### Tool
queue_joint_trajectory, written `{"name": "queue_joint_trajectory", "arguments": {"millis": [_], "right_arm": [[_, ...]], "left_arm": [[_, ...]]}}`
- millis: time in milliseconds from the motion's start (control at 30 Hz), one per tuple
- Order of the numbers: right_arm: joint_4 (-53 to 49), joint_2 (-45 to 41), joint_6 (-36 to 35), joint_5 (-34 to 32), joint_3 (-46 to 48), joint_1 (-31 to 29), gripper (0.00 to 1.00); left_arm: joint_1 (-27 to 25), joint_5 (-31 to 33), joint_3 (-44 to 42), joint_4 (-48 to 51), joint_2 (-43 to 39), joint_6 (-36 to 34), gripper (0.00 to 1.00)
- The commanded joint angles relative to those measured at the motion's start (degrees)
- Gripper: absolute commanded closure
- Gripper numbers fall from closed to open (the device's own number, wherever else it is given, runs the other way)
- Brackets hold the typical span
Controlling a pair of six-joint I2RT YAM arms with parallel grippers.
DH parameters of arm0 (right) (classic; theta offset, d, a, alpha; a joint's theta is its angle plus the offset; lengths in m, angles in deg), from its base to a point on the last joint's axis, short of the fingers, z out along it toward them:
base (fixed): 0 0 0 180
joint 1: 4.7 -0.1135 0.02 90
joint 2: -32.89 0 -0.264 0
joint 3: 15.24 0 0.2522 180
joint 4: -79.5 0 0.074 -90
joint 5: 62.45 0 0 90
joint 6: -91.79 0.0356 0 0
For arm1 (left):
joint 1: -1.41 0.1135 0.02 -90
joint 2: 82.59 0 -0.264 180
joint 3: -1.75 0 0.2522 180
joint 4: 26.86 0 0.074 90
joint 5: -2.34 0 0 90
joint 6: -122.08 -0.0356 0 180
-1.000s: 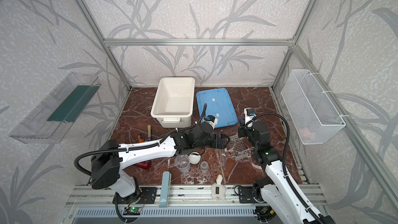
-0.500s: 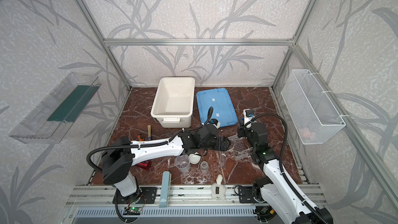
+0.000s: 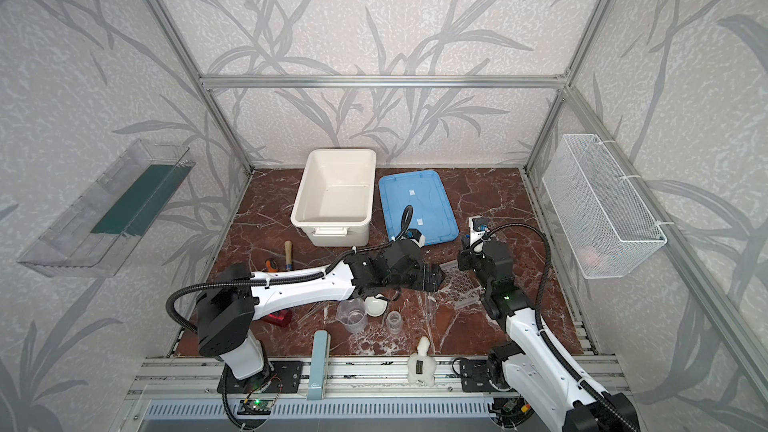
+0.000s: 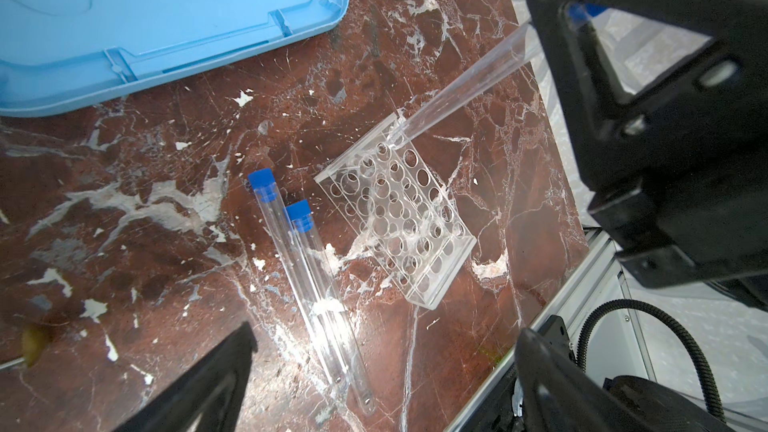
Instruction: Organize the chemistry lab equipment
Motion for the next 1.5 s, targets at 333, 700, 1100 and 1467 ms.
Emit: {"name": "queue_joint_trajectory", "arguments": {"millis": [333,700,1100,1467], "right_arm": [[14.8,2.7,-0.7,-3.2,5.4,-0.1,0.83],[17.2,8.4,1.0,-10.2,3.1,-0.1,0.82],[9.6,4.3,2.2,-10.0,2.0,-0.1,0.42],[-21.8,-14.8,11.6,-10.6,-5.1,-0.1,0.01]], "left_arm": [[-0.3,1.9,0.9,1.2,0.9,-0.7,0.01],[-0.2,2.9,2.7,3.2,2.7,-1.9,0.01],[-0.4,3.9,6.8,10.0,5.7,-3.8,0.01],[-1.4,4.5,10.9,21.0,9.7,-5.1,0.22]]}}
